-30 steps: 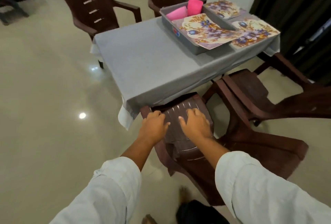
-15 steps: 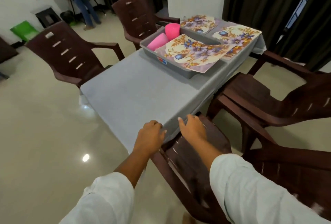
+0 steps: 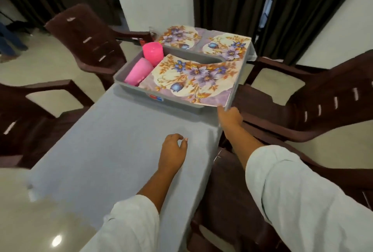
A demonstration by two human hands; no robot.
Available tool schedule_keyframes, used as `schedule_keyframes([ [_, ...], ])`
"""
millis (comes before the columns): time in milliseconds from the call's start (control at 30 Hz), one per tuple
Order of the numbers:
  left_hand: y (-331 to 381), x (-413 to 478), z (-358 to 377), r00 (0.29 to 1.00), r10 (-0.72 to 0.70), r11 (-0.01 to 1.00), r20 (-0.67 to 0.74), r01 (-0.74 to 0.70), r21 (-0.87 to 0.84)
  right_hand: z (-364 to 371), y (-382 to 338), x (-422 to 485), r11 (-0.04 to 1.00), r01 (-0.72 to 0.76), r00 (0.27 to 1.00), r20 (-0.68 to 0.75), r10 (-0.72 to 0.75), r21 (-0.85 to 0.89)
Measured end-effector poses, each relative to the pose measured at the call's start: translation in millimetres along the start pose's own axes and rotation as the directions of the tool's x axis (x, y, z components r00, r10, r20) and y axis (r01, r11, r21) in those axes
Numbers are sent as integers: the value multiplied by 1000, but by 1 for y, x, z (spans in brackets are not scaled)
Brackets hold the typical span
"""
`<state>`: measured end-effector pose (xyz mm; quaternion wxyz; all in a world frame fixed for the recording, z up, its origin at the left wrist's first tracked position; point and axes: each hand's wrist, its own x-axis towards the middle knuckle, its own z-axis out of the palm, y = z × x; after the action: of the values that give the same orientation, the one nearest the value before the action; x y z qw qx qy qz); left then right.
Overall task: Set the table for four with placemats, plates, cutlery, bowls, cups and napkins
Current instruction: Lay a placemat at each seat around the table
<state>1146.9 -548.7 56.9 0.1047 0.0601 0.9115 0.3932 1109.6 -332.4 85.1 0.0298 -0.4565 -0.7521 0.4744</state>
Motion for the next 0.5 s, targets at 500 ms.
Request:
schedule_keyframes([
  [500,-23,104,-4,969,-52,969,243,108,-223,42,-45,64,968,-170,940,-263,215,183],
])
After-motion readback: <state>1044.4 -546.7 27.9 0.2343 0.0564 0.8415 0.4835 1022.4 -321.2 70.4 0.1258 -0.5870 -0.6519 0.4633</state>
